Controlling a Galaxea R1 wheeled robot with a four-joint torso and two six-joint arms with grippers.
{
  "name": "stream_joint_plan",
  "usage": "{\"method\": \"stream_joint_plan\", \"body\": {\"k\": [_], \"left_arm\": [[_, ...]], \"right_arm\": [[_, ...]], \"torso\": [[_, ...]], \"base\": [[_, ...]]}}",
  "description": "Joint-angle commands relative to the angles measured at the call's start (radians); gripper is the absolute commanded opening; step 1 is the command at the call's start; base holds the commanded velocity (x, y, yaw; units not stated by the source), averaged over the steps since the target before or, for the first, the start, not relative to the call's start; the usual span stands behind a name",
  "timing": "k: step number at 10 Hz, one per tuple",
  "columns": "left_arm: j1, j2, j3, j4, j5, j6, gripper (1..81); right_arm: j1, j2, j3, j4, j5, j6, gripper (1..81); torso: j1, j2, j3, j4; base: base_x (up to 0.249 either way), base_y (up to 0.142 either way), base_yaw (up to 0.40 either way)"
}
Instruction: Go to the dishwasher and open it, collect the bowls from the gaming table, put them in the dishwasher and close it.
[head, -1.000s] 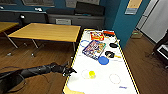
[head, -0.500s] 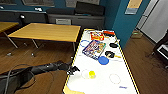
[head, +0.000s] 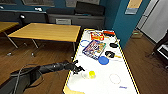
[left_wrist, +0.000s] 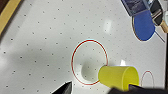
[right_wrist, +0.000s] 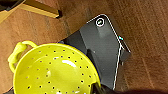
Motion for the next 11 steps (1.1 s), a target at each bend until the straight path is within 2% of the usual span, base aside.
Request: {"method": "stream_joint_plan", "body": {"k": [1, 7, 11], "left_arm": [[-0.154, 0.065, -0.046, 0.005, 0.034, -0.002, 81.1], [-0.152, 0.19, -0.164, 0.008, 0.038, 0.0, 81.1], [-0.128, 0.213, -0.213, 0.006, 0.037, -0.002, 81.1]], "right_arm": [[0.024, -0.053, 0.015, -0.013, -0.072, 0.001, 1.0], [0.027, -0.051, 0.012, -0.013, -0.072, 0.001, 1.0], [0.029, -0.041, 0.002, -0.013, -0.075, 0.001, 1.0]], "torso": [[0.0, 0.0, 0.0, 0.0], [0.0, 0.0, 0.0, 0.0], [0.0, 0.0, 0.0, 0.0]], "base": [[0.0, 0.0, 0.0], [0.0, 0.0, 0.0], [0.0, 0.0, 0.0]]}}
